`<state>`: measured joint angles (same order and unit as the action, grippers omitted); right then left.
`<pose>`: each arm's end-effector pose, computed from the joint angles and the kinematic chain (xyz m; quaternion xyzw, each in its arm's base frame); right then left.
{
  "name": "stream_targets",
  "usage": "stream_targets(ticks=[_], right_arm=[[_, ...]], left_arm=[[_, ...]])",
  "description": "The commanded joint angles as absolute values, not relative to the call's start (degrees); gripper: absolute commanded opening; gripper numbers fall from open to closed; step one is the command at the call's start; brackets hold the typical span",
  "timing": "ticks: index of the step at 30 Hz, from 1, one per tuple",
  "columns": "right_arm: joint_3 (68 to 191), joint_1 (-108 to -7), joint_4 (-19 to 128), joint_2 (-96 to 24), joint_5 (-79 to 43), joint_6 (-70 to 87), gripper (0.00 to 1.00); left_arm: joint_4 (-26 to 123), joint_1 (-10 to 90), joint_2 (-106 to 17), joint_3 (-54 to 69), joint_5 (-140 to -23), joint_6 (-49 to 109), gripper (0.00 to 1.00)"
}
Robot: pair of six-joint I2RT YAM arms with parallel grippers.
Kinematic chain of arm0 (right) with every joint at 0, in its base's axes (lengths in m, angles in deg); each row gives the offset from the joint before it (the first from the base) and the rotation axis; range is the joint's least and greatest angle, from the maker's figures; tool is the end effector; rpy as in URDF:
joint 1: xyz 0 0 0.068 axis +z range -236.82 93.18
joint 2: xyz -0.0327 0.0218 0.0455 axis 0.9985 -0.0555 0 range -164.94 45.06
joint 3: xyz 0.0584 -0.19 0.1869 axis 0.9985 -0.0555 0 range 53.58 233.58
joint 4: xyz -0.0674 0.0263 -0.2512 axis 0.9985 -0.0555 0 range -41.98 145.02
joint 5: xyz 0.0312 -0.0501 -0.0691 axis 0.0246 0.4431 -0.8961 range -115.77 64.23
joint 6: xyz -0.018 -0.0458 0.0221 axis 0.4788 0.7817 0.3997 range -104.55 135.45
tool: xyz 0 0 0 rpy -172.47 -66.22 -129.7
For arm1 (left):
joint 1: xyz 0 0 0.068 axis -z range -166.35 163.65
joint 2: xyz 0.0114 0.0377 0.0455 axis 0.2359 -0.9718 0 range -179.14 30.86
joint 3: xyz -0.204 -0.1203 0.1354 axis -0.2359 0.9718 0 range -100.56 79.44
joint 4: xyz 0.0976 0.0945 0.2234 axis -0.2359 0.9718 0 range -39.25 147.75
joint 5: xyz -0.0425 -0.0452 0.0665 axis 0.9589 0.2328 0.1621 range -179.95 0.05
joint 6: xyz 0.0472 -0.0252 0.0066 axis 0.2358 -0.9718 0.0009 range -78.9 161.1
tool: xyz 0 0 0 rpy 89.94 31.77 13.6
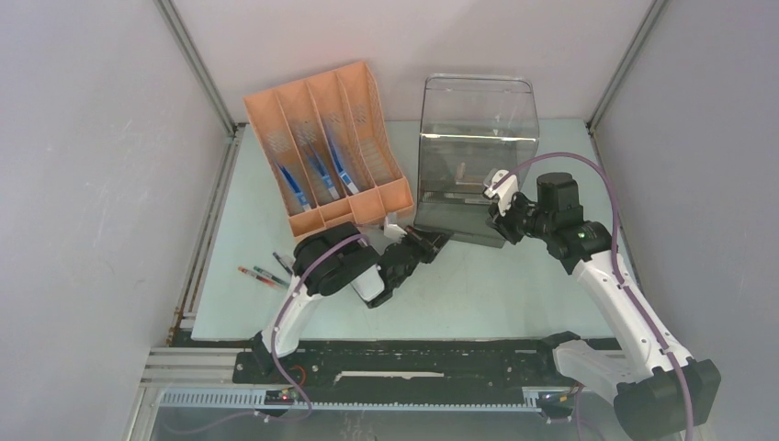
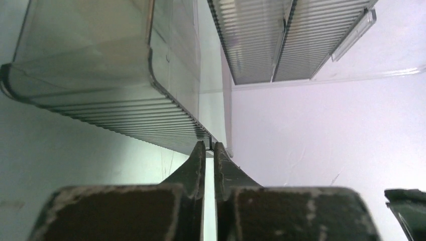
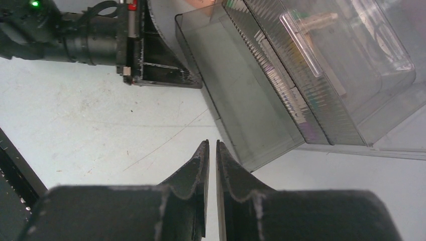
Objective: Organize the desk
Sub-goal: Open the drawer in the storage box.
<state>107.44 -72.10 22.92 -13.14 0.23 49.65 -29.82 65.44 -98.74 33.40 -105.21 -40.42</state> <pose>0.2039 0.0695 0.3162 -0.4524 0.7498 0.1236 0.4668 0.2447 -0.2956 0.0745 -0.2728 0.6714 -0.5883 0.3588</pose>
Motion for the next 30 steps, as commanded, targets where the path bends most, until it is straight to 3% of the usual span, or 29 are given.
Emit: stream_targets(ticks=[1,6,10,23,30], right_arm=[[109.02,-72.32,23.31,-12.86,0.78,50.12,0.16],[108.79,-72.41,23.39,-12.75,0.95,50.31,0.16],[108.76,-72.41,23.39,-12.77,0.87,50.5,0.16],[108.74,-72.4,23.12,-13.3,0.38,51.29,0.16],[108.65,-72.42,23.05,-13.46,0.25,51.58,0.16]], left_arm=[[-29.71,66.13,-95.61,38.71,-105.48,-39.63,0.13],[-29.76,66.21,-91.64,42.01,-103.15,-37.36,0.48],[-29.25,66.47,-86.42,45.42,-102.37,-33.11,0.62],[-26.27,67.34,-75.52,54.33,-103.38,-24.22,0.75],[-21.07,67.79,-70.67,56.3,-105.95,-20.85,0.76]])
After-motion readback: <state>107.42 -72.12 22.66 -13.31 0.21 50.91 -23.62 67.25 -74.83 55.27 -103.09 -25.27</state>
